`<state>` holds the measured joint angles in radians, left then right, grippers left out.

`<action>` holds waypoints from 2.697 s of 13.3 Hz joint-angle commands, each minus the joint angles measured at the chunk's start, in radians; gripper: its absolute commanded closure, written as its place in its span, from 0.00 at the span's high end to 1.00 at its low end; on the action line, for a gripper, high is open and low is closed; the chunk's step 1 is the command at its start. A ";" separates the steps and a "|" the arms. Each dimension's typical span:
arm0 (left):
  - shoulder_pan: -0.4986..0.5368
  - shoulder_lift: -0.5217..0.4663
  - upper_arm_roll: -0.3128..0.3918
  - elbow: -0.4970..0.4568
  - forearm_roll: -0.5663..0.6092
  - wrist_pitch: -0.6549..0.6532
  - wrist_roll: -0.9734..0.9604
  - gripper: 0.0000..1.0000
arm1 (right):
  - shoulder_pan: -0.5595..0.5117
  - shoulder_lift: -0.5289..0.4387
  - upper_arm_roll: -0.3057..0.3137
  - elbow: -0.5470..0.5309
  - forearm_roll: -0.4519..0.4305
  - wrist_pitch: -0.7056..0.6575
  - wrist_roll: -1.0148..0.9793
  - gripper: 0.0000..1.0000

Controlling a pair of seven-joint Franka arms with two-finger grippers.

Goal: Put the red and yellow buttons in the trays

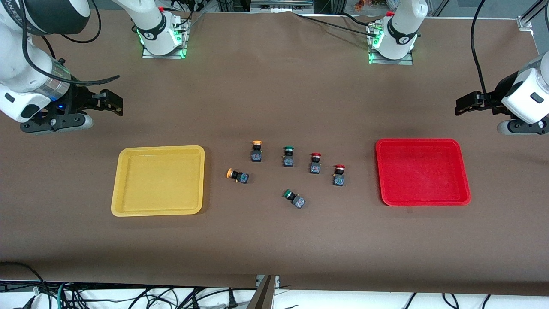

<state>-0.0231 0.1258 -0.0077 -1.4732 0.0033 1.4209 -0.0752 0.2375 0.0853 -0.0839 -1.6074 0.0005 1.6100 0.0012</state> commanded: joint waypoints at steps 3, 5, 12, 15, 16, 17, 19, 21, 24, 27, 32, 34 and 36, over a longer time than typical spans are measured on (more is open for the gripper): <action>0.009 0.015 0.006 0.034 -0.032 -0.022 0.017 1.00 | -0.001 -0.001 0.004 0.015 0.003 -0.007 0.005 1.00; 0.008 0.015 0.006 0.034 -0.029 -0.022 0.012 1.00 | -0.001 -0.001 0.004 0.015 0.003 -0.007 0.005 1.00; 0.006 0.015 0.006 0.034 -0.029 -0.022 0.012 1.00 | -0.001 -0.001 0.004 0.015 0.003 -0.007 0.005 1.00; 0.005 0.017 0.005 0.034 -0.026 -0.023 0.012 1.00 | -0.001 -0.002 0.007 0.015 0.004 -0.007 0.005 1.00; 0.005 0.021 0.005 0.034 -0.029 -0.022 0.012 1.00 | -0.001 -0.002 0.007 0.015 0.004 -0.007 0.005 1.00; 0.005 0.024 0.005 0.037 -0.031 -0.022 0.012 1.00 | -0.001 -0.002 0.007 0.015 0.004 -0.007 0.005 1.00; 0.003 0.066 0.005 0.104 -0.032 -0.023 0.012 1.00 | -0.001 -0.002 0.007 0.015 0.004 -0.007 0.005 1.00; -0.008 0.103 0.003 0.161 -0.031 -0.023 0.011 1.00 | -0.001 -0.002 0.007 0.015 0.004 -0.007 0.005 1.00; -0.044 0.141 -0.008 0.198 -0.046 -0.014 0.011 1.00 | -0.001 -0.002 0.007 0.015 0.004 -0.007 0.005 1.00; -0.101 0.173 -0.009 0.237 -0.055 -0.005 -0.003 1.00 | -0.001 -0.002 0.007 0.015 0.004 -0.007 0.005 1.00; -0.225 0.228 -0.011 0.237 -0.057 0.087 -0.126 1.00 | -0.001 -0.002 0.007 0.015 0.003 -0.007 0.005 1.00; -0.271 0.288 -0.009 0.231 -0.046 0.150 -0.130 1.00 | -0.001 -0.002 0.007 0.015 0.003 -0.007 0.005 1.00; -0.296 0.349 -0.009 0.226 -0.049 0.214 -0.130 1.00 | -0.001 -0.002 0.007 0.017 0.003 -0.007 0.005 1.00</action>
<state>-0.2962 0.4009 -0.0277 -1.2787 -0.0427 1.5931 -0.1993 0.2376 0.0849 -0.0798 -1.6050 0.0007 1.6100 0.0012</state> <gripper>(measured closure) 0.000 0.000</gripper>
